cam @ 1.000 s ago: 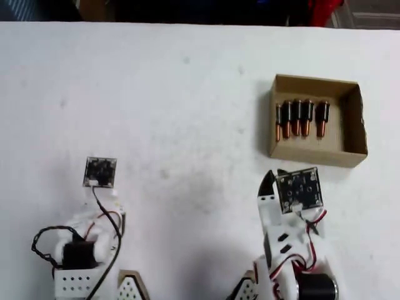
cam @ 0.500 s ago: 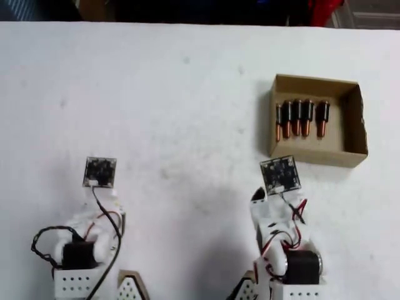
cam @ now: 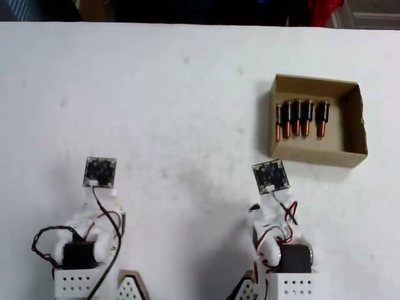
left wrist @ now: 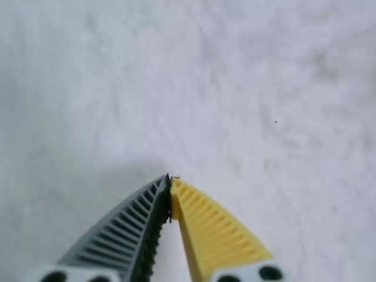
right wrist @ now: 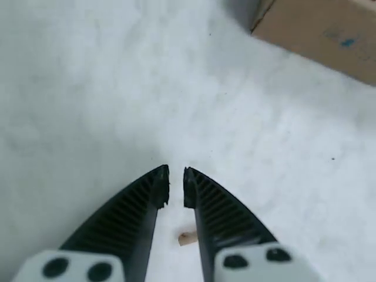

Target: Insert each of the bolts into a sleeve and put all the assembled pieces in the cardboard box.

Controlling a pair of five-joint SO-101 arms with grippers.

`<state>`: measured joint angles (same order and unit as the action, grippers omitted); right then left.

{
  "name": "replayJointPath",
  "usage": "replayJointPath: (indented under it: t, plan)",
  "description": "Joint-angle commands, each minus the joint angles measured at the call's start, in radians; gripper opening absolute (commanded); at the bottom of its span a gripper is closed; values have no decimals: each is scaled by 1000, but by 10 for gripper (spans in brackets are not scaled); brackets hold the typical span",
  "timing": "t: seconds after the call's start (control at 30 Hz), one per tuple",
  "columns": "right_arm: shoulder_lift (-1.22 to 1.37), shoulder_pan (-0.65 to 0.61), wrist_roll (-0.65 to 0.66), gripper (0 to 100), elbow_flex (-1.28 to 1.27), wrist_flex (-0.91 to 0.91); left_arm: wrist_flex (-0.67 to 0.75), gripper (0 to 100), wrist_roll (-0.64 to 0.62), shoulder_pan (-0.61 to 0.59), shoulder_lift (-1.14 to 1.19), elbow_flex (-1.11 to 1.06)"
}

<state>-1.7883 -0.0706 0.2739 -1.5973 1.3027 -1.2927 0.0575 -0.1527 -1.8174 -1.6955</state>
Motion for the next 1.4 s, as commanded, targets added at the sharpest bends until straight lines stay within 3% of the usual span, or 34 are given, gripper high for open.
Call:
replayJointPath:
  t: [0.0,0.47,0.67,1.37]
  plan:
    - [-12,1,6,28,-18,-19,9,24,0,-8,-8,3]
    - [-12,10,6,26,-94,-35,9,24,0,-5,-8,3]
    - [-10,38,-143,16,-94,-33,9,24,0,-5,-8,3]
    - [-10,36,-158,17,-94,-33,8,25,6,-7,-8,3]
